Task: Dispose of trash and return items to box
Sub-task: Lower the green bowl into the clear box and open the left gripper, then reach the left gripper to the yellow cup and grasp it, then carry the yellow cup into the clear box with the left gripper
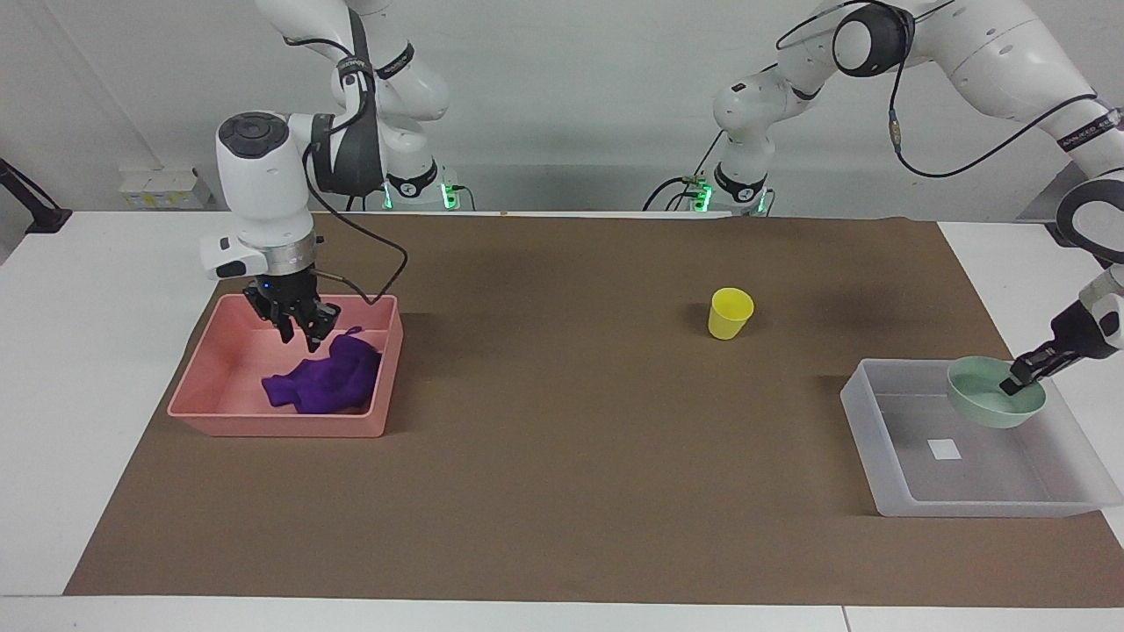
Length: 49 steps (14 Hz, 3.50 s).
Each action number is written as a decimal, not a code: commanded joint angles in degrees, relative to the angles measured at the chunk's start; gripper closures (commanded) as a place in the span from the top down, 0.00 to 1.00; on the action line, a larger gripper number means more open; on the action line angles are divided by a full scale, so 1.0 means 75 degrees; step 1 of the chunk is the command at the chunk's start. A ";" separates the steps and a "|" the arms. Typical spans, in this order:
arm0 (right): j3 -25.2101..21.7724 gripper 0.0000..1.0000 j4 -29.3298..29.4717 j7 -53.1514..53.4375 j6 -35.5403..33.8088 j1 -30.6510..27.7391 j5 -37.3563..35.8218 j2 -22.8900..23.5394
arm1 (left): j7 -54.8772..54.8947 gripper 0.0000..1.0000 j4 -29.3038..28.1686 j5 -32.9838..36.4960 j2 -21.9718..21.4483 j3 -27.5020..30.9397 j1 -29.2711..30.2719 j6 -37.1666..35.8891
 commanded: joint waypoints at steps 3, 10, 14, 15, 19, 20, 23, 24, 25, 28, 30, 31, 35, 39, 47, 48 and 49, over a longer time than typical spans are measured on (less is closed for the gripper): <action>0.0191 1.00 0.1388 -0.0240 -0.1776 0.0152 0.1018 -0.0106 | -0.0126 0.00 -0.0199 -0.0048 0.0749 -0.0040 -0.0068 0.0288; 0.0812 1.00 0.2129 -0.0240 -0.2987 0.0164 0.1174 -0.0188 | -0.0113 1.00 -0.0085 0.0057 0.0611 -0.0016 -0.0173 0.0102; 0.0800 1.00 0.2258 -0.0310 -0.2916 0.0141 0.1185 -0.0246 | -0.0090 1.00 -0.0061 0.0046 -0.0304 -0.0121 -0.0232 -0.0612; 0.0789 1.00 0.2258 -0.0496 -0.2940 0.0129 0.1185 -0.0258 | -0.0183 1.00 -0.0165 -0.0001 -0.0537 -0.0203 -0.0395 -0.0962; 0.0672 1.00 0.2282 -0.0686 -0.3021 0.0315 0.1197 -0.0387 | -0.2215 1.00 -0.1227 0.0081 -0.1649 -0.0180 -0.1986 -0.2452; 0.0555 1.00 0.2282 -0.0709 -0.3126 0.0421 0.1209 -0.0480 | -0.2292 1.00 -0.2102 0.0139 -0.2210 -0.0169 -0.2489 -0.2303; -0.0309 1.00 0.2386 -0.0803 -0.3536 0.1239 0.1220 -0.0597 | -0.2340 1.00 -0.4974 0.0151 -0.3735 -0.0227 -0.3684 -0.0843; -0.0383 1.00 0.2399 -0.0791 -0.3642 0.1300 0.1278 -0.0702 | -0.2328 1.00 -0.5748 0.0151 -0.4040 -0.0216 -0.4072 -0.0291; -0.0407 1.00 0.2411 -0.0791 -0.3747 0.1301 0.1360 -0.0727 | -0.2293 1.00 -0.6150 0.0163 -0.4125 -0.0216 -0.4145 0.0039; -0.0524 1.00 0.2364 -0.1059 -0.4111 0.1347 0.1384 -0.0844 | -0.1978 1.00 -0.6178 0.0163 -0.4242 -0.0169 -0.4029 -0.0319; -0.0769 1.00 0.2352 -0.1318 -0.4240 0.1452 0.1466 -0.0902 | -0.1930 1.00 -0.6248 0.0163 -0.4220 -0.0180 -0.3854 -0.0415; -0.0898 1.00 0.2329 -0.1342 -0.4287 0.1523 0.1583 -0.0938 | -0.1930 1.00 -0.6260 0.0163 -0.4138 -0.0180 -0.3853 -0.0357; -0.1051 1.00 0.2294 -0.1436 -0.4299 0.1629 0.1654 -0.0950 | -0.1930 0.85 -0.6330 0.0163 -0.3530 -0.0180 -0.3853 0.0311; -0.1298 1.00 0.2071 -0.1447 -0.4323 0.1781 0.1689 -0.1067 | -0.1965 0.00 -0.6225 0.0163 -0.3118 -0.0180 -0.3830 0.0114; -0.1298 1.00 0.2071 -0.1412 -0.4311 0.1688 0.1689 -0.1067 | -0.2234 0.00 -0.4939 0.0139 -0.2860 -0.0157 -0.3631 -0.1278; -0.1298 1.00 0.2071 -0.1424 -0.4311 0.1687 0.1678 -0.1067 | -0.2269 0.00 -0.4437 0.0139 -0.2825 -0.0145 -0.3584 -0.1711; -0.1298 1.00 0.2071 -0.1424 -0.4311 0.1687 0.1689 -0.1067 | -0.2432 0.00 -0.3805 0.0151 -0.2813 -0.0122 -0.3526 -0.2400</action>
